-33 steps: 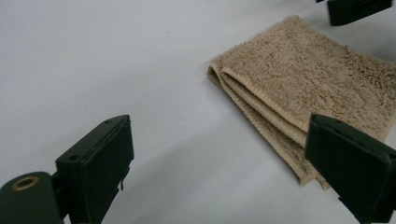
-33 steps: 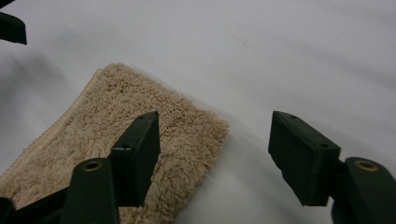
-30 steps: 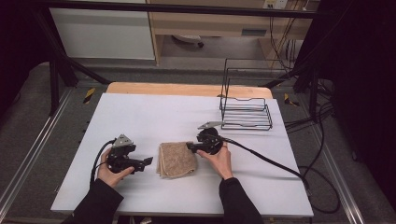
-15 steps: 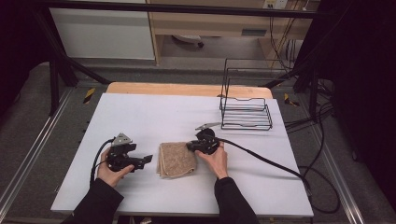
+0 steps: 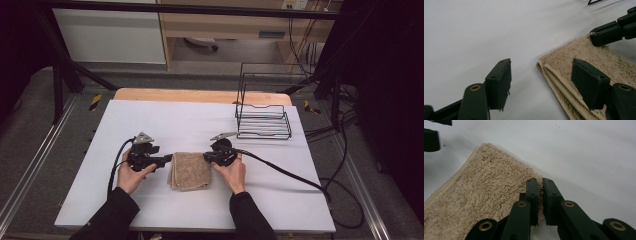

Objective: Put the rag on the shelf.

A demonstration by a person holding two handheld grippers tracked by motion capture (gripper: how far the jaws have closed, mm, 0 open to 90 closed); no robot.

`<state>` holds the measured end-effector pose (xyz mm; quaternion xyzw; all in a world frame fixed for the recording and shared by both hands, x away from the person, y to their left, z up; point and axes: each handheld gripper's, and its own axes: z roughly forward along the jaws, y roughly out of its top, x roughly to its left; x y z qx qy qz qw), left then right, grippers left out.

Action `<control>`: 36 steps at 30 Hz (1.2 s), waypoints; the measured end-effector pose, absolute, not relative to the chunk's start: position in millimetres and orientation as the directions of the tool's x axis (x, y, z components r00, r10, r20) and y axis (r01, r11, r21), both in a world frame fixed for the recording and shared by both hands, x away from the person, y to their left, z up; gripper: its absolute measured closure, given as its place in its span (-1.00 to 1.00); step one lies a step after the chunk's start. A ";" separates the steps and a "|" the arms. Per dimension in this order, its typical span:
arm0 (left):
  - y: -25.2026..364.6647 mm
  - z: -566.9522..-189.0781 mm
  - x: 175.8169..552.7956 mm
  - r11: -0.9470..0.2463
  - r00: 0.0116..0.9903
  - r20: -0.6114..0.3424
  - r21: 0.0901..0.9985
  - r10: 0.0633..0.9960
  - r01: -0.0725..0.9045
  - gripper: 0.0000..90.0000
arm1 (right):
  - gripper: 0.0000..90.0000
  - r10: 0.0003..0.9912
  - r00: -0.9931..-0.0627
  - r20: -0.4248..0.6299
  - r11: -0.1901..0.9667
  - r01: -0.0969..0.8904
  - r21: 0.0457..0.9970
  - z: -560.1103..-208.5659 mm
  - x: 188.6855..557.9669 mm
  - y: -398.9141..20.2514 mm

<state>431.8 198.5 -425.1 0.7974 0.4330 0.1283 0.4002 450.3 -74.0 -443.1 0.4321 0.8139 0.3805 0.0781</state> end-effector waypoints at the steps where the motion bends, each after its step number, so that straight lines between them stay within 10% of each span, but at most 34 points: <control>1: 194.6 -427.3 435.2 -0.311 0.595 -0.144 0.743 0.791 0.593 -0.20 | 0.86 0.761 -0.618 0.196 0.344 0.642 0.686 -443.8 450.4 -74.1; 26: 172.9 -448.6 455.7 -0.321 0.599 -0.204 0.689 0.774 0.650 0.70 | 0.59 0.764 -0.616 0.193 0.340 0.639 0.690 -447.9 452.8 -76.8; 36: 170.7 -448.6 455.9 -0.315 0.590 -0.210 0.683 0.779 0.659 0.80 | 0.84 0.752 -0.614 0.241 0.324 0.663 0.675 -449.0 454.8 -76.4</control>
